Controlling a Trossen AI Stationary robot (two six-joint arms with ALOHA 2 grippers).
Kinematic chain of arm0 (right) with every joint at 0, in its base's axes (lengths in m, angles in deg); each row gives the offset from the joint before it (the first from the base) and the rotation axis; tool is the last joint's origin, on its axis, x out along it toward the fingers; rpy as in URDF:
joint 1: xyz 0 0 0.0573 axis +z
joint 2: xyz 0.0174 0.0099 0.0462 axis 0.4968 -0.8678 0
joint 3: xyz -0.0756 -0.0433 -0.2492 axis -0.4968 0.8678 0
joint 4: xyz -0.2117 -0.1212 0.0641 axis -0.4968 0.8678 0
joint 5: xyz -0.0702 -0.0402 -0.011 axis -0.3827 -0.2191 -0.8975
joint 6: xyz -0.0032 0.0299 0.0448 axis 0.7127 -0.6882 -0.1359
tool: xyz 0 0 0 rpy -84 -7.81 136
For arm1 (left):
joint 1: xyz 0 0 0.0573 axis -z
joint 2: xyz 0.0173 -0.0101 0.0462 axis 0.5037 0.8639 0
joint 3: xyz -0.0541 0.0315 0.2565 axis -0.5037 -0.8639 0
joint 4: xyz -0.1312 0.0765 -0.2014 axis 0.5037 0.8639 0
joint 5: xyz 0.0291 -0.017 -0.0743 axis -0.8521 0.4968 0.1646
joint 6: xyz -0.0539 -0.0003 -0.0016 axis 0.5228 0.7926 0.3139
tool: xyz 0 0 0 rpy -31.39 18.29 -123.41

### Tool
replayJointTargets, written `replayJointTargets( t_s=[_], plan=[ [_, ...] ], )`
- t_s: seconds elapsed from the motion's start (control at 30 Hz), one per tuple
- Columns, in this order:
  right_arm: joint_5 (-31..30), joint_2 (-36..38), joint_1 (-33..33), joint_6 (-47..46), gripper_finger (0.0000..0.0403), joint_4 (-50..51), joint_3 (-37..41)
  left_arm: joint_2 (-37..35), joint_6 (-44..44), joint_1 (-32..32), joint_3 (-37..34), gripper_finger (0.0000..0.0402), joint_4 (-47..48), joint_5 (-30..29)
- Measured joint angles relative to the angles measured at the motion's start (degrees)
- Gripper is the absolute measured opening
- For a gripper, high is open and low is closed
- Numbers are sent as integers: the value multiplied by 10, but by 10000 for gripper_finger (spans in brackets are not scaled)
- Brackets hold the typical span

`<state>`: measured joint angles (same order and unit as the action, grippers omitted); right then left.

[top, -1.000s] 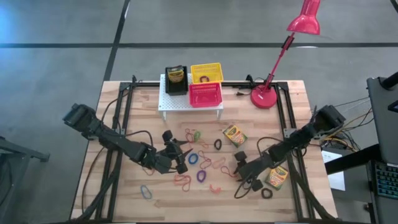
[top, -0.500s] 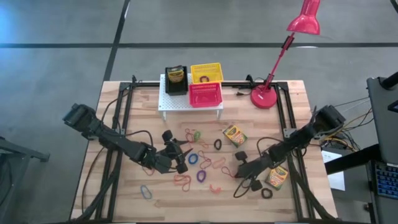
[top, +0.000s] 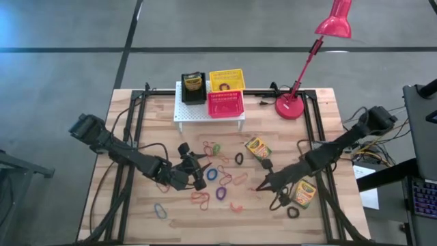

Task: Pick & Place Office Desk Supplies
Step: Put the red rubber band into the red bin on the shelf

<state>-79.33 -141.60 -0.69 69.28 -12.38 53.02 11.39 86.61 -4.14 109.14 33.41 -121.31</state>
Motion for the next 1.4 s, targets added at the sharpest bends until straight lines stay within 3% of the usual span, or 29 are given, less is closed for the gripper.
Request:
replayJointTargets(
  t_s=[0.23, 0.63, 0.87, 1.13, 1.4],
  plan=[
    [-8, 40, -53, 105, 8, -1, -63, 0, 0, 0, 0, 166, 0, 0],
    [-8, 19, -212, 244, 8, -1, -187, 0, -1, 0, 0, 166, 0, 0],
    [0, -33, -337, 258, 8, -10, -226, 0, -1, 0, 0, 166, 0, 0],
    [4, -157, -437, 257, 8, -1, -307, 0, 0, 0, 0, 166, 1, 0],
    [4, -235, -466, 250, 8, 216, -436, 0, 0, 0, 0, 166, 4, 0]
  ],
)
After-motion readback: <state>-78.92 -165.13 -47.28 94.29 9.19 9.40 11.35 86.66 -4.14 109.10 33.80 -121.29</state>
